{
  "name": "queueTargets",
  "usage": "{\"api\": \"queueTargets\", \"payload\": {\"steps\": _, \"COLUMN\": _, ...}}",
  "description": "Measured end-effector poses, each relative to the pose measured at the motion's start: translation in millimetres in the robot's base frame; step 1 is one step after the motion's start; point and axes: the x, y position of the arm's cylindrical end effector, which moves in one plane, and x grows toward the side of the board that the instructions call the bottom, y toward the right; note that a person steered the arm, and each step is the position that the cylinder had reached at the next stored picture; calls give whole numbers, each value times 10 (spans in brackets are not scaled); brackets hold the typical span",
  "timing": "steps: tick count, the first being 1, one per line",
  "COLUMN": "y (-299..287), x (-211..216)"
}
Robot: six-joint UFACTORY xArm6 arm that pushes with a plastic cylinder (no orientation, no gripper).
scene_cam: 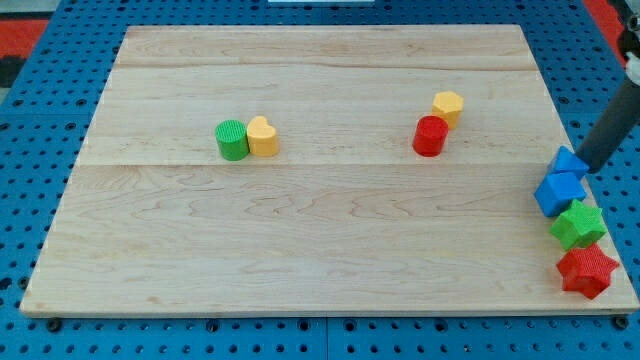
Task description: Move the hexagon close to the blue triangle
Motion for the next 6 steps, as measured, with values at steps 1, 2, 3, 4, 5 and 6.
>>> {"api": "queueTargets", "payload": {"steps": 1, "y": -225, "x": -7}}
{"api": "queueTargets", "payload": {"steps": 2, "y": -268, "x": -97}}
{"api": "queueTargets", "payload": {"steps": 3, "y": -385, "x": -259}}
{"api": "queueTargets", "payload": {"steps": 4, "y": -385, "x": -683}}
{"api": "queueTargets", "payload": {"steps": 5, "y": -646, "x": -986}}
{"api": "queueTargets", "payload": {"steps": 6, "y": -1411, "x": -1223}}
